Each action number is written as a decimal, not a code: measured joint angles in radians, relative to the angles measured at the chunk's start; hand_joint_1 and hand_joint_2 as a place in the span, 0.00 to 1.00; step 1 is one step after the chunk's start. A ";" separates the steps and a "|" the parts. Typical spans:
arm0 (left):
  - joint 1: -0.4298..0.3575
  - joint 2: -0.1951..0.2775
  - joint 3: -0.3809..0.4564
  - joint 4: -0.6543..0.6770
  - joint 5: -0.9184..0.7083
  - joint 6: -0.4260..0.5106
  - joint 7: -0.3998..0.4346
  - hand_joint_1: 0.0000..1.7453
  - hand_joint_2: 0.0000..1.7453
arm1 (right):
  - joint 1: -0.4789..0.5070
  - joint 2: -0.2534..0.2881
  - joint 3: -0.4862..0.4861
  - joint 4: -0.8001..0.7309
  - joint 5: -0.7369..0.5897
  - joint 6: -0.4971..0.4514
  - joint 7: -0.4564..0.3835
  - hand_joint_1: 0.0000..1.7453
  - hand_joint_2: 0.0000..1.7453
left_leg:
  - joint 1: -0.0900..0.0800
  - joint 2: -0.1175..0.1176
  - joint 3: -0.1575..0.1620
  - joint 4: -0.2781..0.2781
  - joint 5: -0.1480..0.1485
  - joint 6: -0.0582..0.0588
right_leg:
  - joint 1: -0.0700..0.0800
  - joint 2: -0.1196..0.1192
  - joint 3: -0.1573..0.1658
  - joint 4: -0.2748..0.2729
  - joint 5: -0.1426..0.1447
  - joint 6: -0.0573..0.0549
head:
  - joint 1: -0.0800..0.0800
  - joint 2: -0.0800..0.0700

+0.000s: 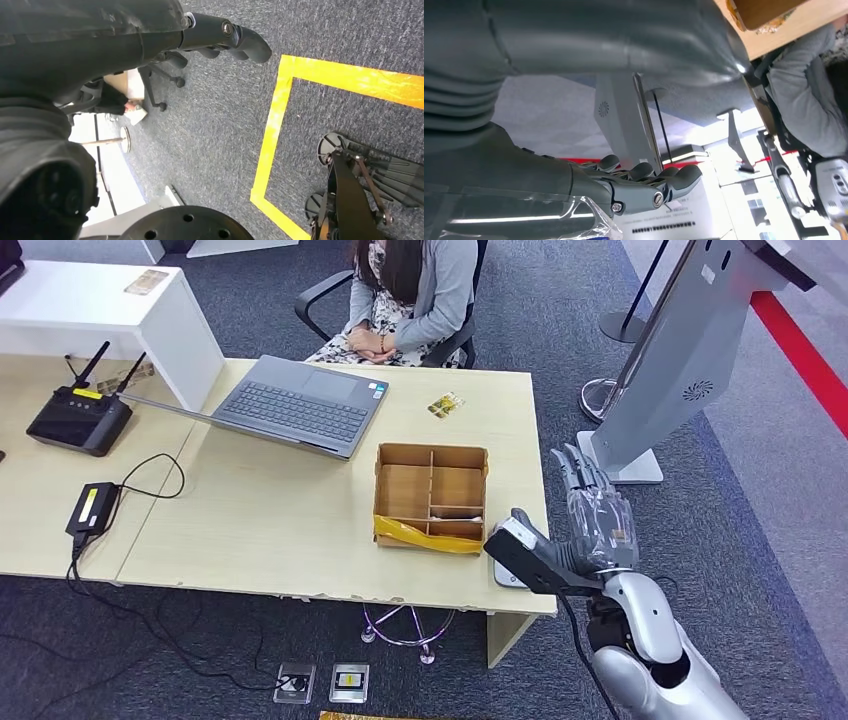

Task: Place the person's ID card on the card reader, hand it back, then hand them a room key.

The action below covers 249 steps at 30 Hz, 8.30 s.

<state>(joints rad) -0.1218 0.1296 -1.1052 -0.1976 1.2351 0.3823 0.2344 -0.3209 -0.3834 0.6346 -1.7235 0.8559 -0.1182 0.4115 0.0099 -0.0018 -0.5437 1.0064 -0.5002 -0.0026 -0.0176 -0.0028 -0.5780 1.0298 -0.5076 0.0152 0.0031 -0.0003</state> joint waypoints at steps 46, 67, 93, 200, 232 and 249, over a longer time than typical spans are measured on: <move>-0.005 -0.073 0.008 0.000 0.017 0.107 -0.033 0.00 0.00 | -0.059 0.215 0.252 0.258 0.126 0.040 -0.016 0.00 1.00 | 0.000 -0.001 -0.001 0.000 0.000 0.000 | 0.000 0.000 0.000 0.000 0.000 0.000 | 0.000 0.000; -0.005 -0.058 0.013 0.000 0.035 0.081 -0.063 0.00 0.00 | -0.111 0.266 0.249 0.375 0.183 0.032 -0.003 0.00 1.00 | 0.000 0.000 -0.001 0.000 0.000 0.000 | 0.000 0.000 0.000 0.000 0.000 0.000 | 0.000 0.000; -0.005 -0.050 0.050 0.000 0.050 0.050 -0.054 0.00 0.00 | -0.164 0.329 0.239 0.567 0.188 -0.016 -0.017 0.00 1.00 | 0.000 0.000 -0.001 0.000 0.000 0.000 | 0.000 0.000 0.000 0.000 0.000 0.000 | 0.000 0.000; -0.005 -0.050 0.060 0.001 0.016 0.063 0.007 0.00 0.00 | -0.381 0.439 0.117 0.769 0.127 -0.206 -0.107 1.00 1.00 | 0.001 0.000 0.000 0.000 0.000 0.000 | 0.001 0.002 0.000 0.001 0.000 0.000 | 0.000 0.000; -0.005 -0.050 0.060 0.001 0.020 0.065 0.021 0.00 0.00 | -0.455 0.459 0.108 0.864 0.144 -0.147 -0.115 0.00 0.00 | 0.001 0.000 0.000 0.000 0.000 0.000 | 0.001 0.001 0.000 0.001 0.000 0.000 | 0.000 0.000; 0.002 -0.050 0.072 0.001 0.043 0.080 0.013 0.00 0.00 | -0.460 0.300 -0.038 0.866 0.055 -0.106 -0.131 0.00 0.00 | 0.000 0.002 0.001 0.001 0.000 0.000 | 0.000 0.002 0.000 0.000 0.000 0.000 | 0.000 0.000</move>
<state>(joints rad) -0.1201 0.0795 -1.0334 -0.1967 1.2785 0.4621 0.2474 -0.7811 -0.0831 0.5970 -0.8576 0.9106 -0.2246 0.2807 0.0097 -0.0002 -0.5431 1.0071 -0.5001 -0.0027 -0.0179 -0.0009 -0.5784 1.0293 -0.5073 0.0154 0.0034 -0.0003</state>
